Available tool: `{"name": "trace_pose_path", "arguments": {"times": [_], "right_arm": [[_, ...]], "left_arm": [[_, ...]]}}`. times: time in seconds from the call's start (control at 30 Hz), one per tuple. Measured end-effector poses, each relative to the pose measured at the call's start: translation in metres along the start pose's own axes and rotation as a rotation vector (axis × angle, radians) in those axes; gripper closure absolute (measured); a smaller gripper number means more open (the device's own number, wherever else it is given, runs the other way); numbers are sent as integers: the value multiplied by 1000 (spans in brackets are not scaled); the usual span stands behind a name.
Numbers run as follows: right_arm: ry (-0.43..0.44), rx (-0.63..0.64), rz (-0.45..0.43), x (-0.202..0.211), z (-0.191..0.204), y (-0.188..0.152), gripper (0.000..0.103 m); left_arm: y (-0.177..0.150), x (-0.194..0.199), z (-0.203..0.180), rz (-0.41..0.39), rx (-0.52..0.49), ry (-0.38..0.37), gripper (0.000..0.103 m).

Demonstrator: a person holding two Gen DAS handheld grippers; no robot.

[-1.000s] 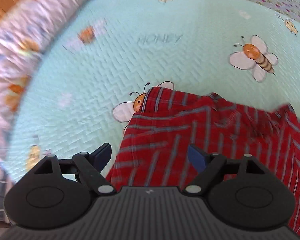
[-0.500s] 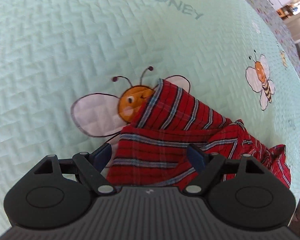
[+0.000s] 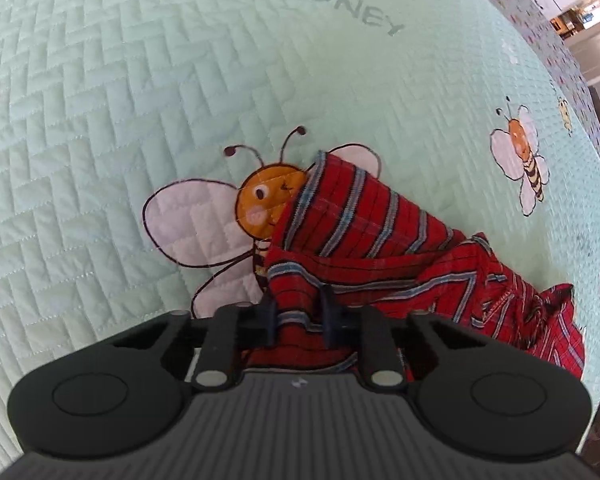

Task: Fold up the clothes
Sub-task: 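Grasp the shirt edge with both grippers, then lift the gripped shirt edge with both grippers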

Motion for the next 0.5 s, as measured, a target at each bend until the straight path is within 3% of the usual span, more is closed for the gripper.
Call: {"name": "trace_pose_path", "arguments": {"times": [0.3,0.5], "right_arm": [[186,-85,-114,37,-37,-6,89],[363,-149,-193,72,-83,-22,89]], "left_arm": [[-14,-1,-36,-59,-292,76,83],[-46,-4,-97,-100,-567,108,84]]}}
Point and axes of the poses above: each gripper's, at about its wrist camera, not at the fingertips, and x roughly against the way its jaws point, z to its left, y to its top, the point moved 7 cm from there along -x, roughly the way its jaws point, and after that the axes turned 10 degrees about z, right-handed, at the moved point
